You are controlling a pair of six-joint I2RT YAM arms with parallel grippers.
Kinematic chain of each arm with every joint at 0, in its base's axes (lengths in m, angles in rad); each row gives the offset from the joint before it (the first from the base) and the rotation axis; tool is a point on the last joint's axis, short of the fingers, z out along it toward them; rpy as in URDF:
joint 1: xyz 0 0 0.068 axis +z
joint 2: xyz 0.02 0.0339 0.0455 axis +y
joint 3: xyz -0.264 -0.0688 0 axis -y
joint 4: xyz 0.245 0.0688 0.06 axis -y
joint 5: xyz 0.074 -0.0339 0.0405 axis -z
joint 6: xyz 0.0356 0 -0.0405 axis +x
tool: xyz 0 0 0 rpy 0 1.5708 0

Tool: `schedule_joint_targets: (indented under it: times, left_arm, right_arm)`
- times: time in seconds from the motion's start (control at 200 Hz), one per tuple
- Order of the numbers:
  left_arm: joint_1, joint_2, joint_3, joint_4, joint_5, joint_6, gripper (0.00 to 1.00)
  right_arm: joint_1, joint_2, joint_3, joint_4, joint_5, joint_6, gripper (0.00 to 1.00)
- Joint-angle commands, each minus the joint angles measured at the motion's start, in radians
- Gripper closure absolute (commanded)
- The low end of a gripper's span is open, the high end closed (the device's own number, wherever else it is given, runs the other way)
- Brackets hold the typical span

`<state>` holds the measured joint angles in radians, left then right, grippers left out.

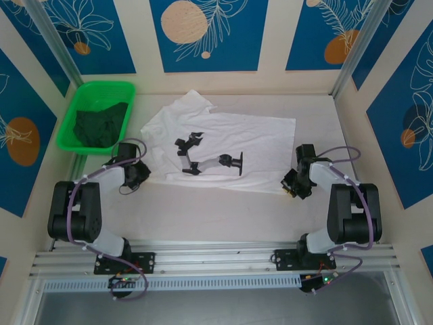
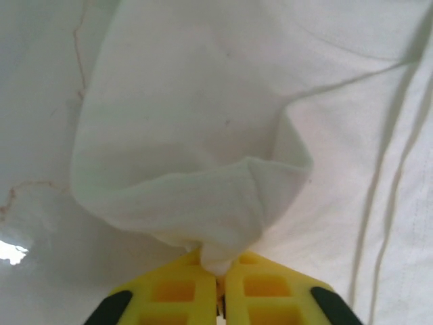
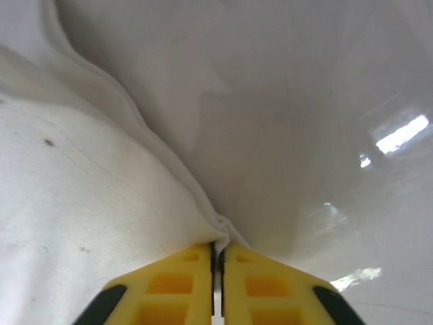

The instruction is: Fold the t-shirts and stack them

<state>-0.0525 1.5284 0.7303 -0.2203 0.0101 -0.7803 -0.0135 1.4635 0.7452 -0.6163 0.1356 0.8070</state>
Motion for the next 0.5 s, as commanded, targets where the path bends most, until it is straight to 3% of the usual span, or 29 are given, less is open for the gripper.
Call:
schedule_joint_targets:
  times: [0.0,0.245,0.495]
  left_arm:
    - [0.015,-0.018,-0.006,-0.020,-0.008,-0.001,0.97]
    - [0.014,-0.170,-0.074,-0.110,-0.081,0.005,1.00]
    - [0.014,-0.310,-0.161,-0.160,-0.037,-0.005,1.00]
  right_arm:
    - [-0.011,0.002,-0.004,0.002,0.035,-0.017,0.99]
    - [-0.124,-0.088,-0.055,-0.016,0.040,-0.017,1.00]
    - [-0.254,-0.122,-0.110,-0.018,-0.004,-0.002,1.00]
